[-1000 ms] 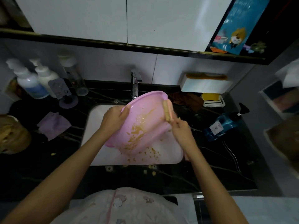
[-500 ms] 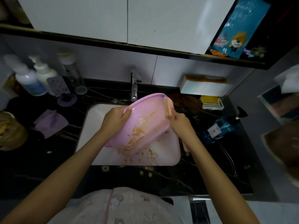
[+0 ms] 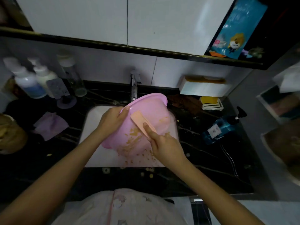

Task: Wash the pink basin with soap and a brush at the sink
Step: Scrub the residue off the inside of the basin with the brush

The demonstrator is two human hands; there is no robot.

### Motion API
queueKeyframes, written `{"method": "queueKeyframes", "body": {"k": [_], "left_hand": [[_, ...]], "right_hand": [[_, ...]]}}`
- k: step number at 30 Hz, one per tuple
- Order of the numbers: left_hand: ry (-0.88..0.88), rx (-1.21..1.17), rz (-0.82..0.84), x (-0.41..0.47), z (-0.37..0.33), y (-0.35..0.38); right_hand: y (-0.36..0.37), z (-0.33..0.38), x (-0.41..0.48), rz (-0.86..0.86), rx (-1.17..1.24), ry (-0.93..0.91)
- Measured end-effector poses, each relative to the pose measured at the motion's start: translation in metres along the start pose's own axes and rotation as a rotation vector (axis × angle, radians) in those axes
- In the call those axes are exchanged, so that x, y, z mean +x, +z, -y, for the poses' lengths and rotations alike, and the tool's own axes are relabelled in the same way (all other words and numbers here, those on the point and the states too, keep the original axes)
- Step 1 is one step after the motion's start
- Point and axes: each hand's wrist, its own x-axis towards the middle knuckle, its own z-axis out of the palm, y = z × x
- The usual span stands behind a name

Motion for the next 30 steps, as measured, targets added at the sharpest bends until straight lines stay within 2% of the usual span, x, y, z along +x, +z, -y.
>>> {"method": "queueKeyframes", "body": {"k": [2,6,11,14,16,20,21,22,24,26,27,30], "left_hand": [[-0.002,-0.012,0.009,-0.001,-0.001,-0.002],[-0.017,-0.034,-0.083,-0.025,0.021,-0.004],[-0.178,-0.224,-0.079,-0.061,0.057,0.013],[-0.116,-0.193,-0.128,-0.049,0.037,0.010],[-0.057,-0.089,-0.148,-0.033,0.019,0.004],[-0.020,-0.054,-0.129,-0.010,0.012,-0.001],[-0.019,-0.066,-0.120,-0.007,0.014,0.000],[-0.023,-0.074,-0.110,-0.007,0.014,0.001],[-0.024,-0.060,-0.094,-0.005,0.010,0.003],[-0.015,-0.047,-0.099,-0.003,0.005,0.004],[-0.020,-0.040,-0.102,-0.003,0.003,0.005],[-0.014,-0.026,-0.097,0.001,0.002,0.003]], "right_hand": [[-0.003,-0.007,0.004,-0.035,-0.075,0.054],[-0.018,-0.026,0.021,-0.029,-0.024,0.199],[-0.013,-0.043,0.031,-0.067,0.118,0.302],[-0.011,-0.039,0.037,-0.108,0.198,0.394],[-0.004,-0.017,0.033,-0.121,0.177,0.366],[0.014,0.006,0.002,-0.081,-0.004,0.040],[0.012,-0.005,-0.001,-0.104,-0.047,0.039],[0.008,-0.019,0.003,-0.109,-0.055,0.112],[-0.006,-0.039,0.019,-0.106,0.078,0.350],[-0.010,-0.029,0.027,-0.156,0.182,0.456],[-0.005,-0.015,0.025,-0.156,0.193,0.432],[0.022,0.029,0.009,-0.050,0.111,0.186]]}}
